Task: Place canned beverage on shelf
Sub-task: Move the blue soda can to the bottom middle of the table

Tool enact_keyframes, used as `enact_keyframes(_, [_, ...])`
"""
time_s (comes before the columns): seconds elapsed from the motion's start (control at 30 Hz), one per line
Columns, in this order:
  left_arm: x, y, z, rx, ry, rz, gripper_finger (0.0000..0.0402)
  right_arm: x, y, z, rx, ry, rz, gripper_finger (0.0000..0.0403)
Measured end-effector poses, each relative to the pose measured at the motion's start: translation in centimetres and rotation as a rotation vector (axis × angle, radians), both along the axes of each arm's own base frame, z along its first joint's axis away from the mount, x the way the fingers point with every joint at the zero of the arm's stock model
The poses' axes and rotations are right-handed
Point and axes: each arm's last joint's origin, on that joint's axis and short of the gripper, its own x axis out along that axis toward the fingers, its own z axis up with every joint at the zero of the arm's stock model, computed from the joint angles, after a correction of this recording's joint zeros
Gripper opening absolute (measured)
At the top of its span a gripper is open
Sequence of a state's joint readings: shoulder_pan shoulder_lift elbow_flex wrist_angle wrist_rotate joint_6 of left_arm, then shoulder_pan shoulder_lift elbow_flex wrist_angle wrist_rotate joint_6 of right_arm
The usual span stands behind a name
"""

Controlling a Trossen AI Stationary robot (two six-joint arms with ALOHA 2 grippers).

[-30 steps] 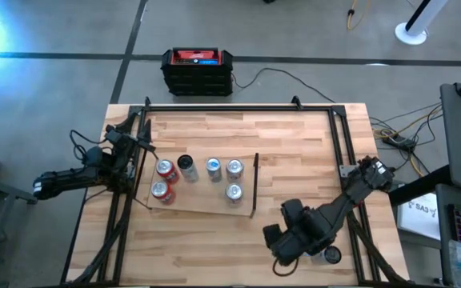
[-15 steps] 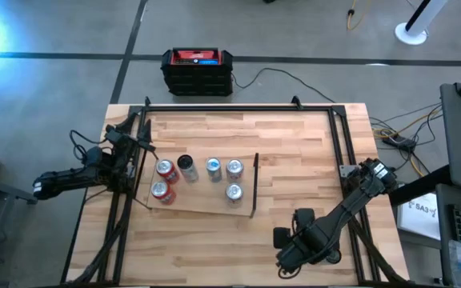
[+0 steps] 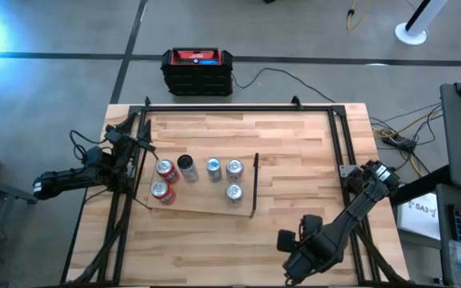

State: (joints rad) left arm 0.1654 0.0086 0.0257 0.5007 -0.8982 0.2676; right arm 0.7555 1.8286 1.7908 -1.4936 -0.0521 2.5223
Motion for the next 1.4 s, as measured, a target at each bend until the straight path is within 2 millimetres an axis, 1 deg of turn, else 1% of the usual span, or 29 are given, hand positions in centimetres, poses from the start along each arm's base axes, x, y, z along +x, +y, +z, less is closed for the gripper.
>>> enact_keyframes(0.47, [0.0, 0.0, 0.0, 0.000, 0.001, 0.000, 0.0311, -0.1, -0.2, -1.7, -0.052, 0.023, -0.045, 0.0348])
enact_keyframes(0.87, [0.0, 0.0, 0.0, 0.000, 0.000, 0.000, 0.0311, 0.1, 0.0, -4.6, -0.028, 0.004, -0.044, 0.0348])
enact_keyframes(1.1, [0.0, 0.0, 0.0, 0.000, 0.001, 0.000, 0.0311, 0.1, 0.0, -4.8, -0.027, -0.001, -0.043, 0.0347])
enact_keyframes(1.23, [0.0, 0.0, 0.0, 0.000, 0.000, 0.000, 0.0311, 0.1, 0.0, -4.8, -0.028, -0.001, -0.043, 0.0334])
enact_keyframes(1.4, [0.0, 0.0, 0.0, 0.000, 0.001, 0.000, 0.0311, 0.1, 0.0, -4.8, -0.030, -0.003, -0.043, 0.0299])
